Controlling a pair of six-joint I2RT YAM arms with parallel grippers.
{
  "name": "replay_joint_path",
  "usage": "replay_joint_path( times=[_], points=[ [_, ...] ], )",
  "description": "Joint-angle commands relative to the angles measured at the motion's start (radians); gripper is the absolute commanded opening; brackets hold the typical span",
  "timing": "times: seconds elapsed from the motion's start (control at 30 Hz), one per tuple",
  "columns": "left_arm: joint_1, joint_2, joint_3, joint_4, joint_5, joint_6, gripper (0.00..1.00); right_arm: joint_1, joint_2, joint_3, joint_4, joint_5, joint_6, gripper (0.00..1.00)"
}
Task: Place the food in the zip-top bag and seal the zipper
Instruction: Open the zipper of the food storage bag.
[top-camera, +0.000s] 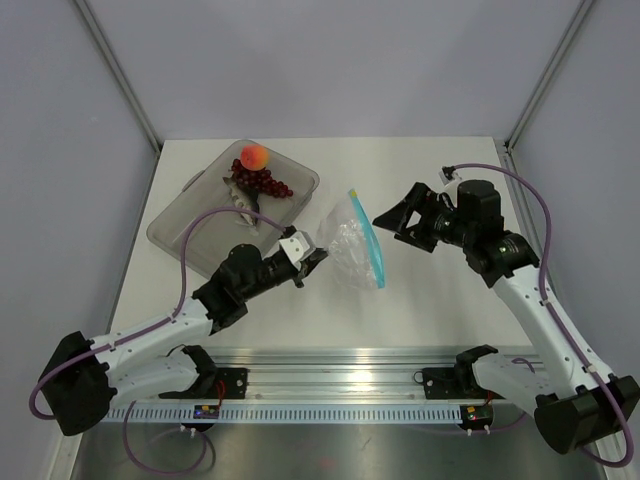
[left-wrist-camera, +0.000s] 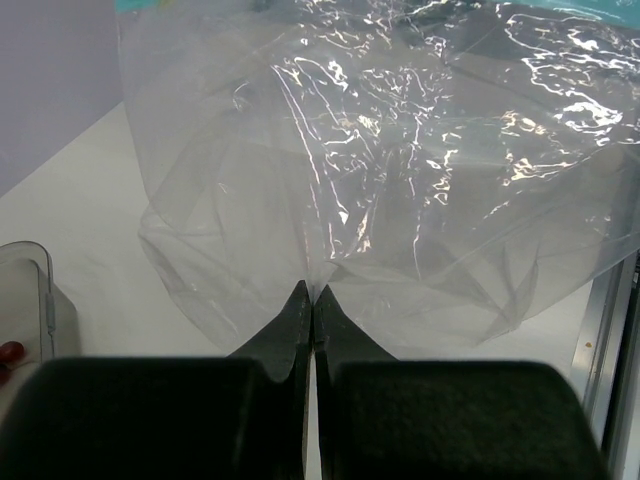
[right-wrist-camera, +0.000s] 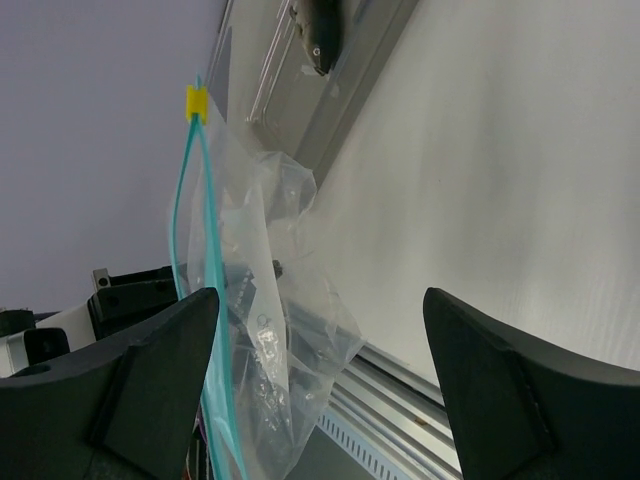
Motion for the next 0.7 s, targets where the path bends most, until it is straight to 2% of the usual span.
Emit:
replay_joint_path(
  times=[0.0,0.23,0.67],
  points=[
    [-0.008,-0.032,0.009,0.053,0.023,0.018,0.0,-0.001,0.03,0.036,0.018,-0.018,0.004,0.91],
    [-0.011,-0.026,0.01,0.048,0.014,0.022,0.0,-0.003,0.052,0.013,0.051,-0.088,0.003,0.9],
    [-0.013,-0.029,0.004,0.036,0.006,0.032,0.0,-0.003,-0.019,0.045,0.026,-0.026,0.021,0.91]
  ],
)
